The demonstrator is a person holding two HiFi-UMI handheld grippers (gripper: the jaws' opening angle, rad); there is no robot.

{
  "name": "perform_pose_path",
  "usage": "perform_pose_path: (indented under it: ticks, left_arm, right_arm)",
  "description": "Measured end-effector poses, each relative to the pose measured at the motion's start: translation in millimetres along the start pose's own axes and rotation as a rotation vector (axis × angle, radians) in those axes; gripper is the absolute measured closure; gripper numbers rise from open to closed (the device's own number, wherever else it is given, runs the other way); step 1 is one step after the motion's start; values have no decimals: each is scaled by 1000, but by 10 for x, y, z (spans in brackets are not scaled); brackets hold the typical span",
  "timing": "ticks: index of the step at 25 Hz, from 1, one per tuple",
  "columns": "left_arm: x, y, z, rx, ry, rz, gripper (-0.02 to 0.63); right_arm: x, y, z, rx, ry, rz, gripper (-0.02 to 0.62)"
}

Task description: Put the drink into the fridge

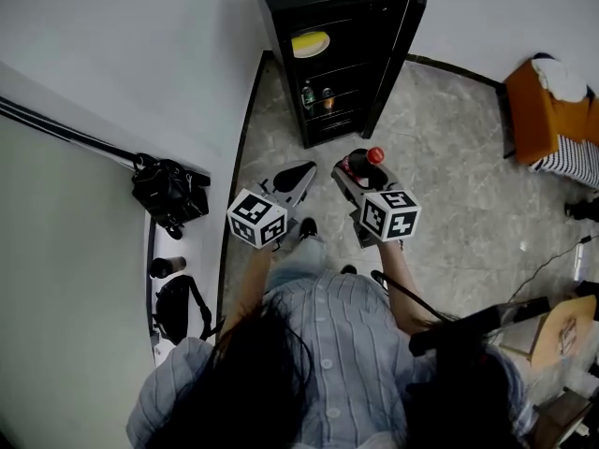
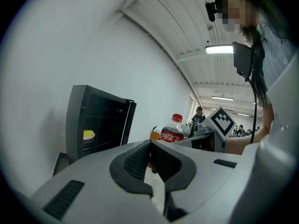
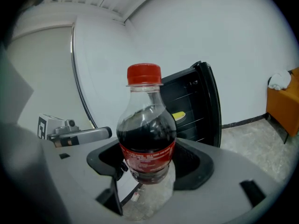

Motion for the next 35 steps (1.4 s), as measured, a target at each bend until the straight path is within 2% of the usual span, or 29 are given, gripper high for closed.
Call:
perform_pose_path:
  ticks: [9,19,27,35]
  left_arm:
    - [-611,62,172,-6,-14,-55,598]
    - [-1055,66,287,6,-19,-111,598]
    - [-1248,36,237,9,-63,-122,598]
    - [-1258,85,144,-20,-80,-148,598]
  right_arm:
    - [-147,521,199,-17,6,-39,298]
    - [-245,867,339,-8,13,-92,298]
    - [-311,970,347,-35,1,-118,298]
    - [-249,1014,295,-50,18,-131,298]
Point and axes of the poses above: the fingertips, and each gripper's own axes: y forward along the fingers, x to its right, z out of its top, the point moved 6 cm from there along -y, backward along the fingers, and after that the axes turned 2 degrees about -z, right-handed, at the moved point
